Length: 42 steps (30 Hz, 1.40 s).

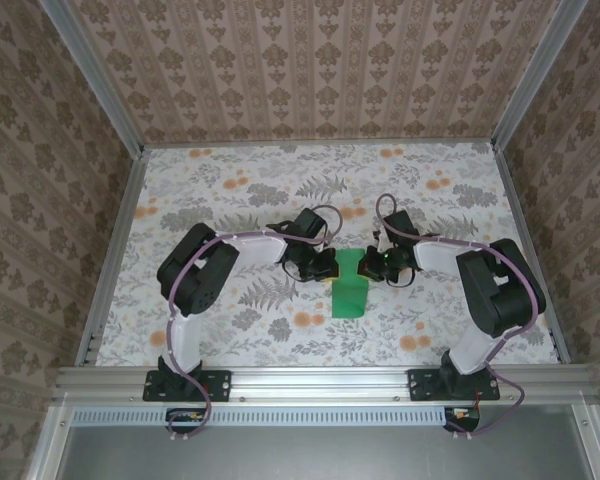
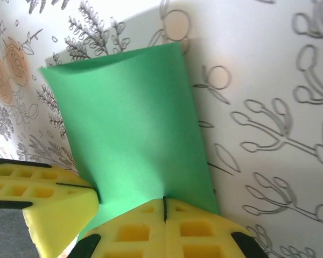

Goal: Fold a paper plane with a square sheet of paper (pick it up from the middle)
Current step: Fold the square sheet of paper in half at the center of the table.

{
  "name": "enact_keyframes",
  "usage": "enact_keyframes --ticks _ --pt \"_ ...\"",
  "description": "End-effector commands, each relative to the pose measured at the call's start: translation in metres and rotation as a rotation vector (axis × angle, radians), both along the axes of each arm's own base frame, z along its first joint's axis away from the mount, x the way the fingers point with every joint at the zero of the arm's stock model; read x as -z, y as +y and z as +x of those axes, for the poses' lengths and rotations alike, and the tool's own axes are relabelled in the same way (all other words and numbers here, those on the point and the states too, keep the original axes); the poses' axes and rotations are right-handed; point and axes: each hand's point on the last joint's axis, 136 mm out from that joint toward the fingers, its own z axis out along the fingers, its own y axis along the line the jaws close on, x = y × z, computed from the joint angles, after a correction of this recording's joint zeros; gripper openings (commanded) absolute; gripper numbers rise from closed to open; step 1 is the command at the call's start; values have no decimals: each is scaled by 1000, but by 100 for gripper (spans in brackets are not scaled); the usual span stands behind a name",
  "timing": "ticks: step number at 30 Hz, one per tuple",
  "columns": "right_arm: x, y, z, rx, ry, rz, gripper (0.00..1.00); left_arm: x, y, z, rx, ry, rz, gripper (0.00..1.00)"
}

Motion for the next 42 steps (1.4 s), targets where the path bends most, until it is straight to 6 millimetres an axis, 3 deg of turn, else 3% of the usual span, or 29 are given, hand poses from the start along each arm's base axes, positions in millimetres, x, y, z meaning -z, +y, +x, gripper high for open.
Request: enact_keyframes --ticks 1,7,13,16,20,25,33,38,42 --pt "15 -32 -7 99 49 -78 4 87 79 -65 -10 234 395 1" --pt "-5 -41 9 155 3 -81 4 87 80 -66 -10 233 398 0" --pt "-35 -16 24 99 -90 12 4 88 79 -65 -8 231 397 0" --pt "-34 0 26 48 -86 32 4 88 79 -65 -8 233 400 0" --pt "-20 8 28 29 -46 26 4 89 79 -65 -8 235 401 0" --pt "-3 -1 35 64 -18 -19 4 91 83 -68 -11 246 414 0" --pt "9 -41 44 217 36 -100 4 97 92 -78 -21 273 431 0" --pt "-1 -53 57 267 16 -97 4 97 92 -80 -24 277 423 0" --pt "-31 -44 63 243 -57 -46 4 94 89 -77 -20 269 414 0"
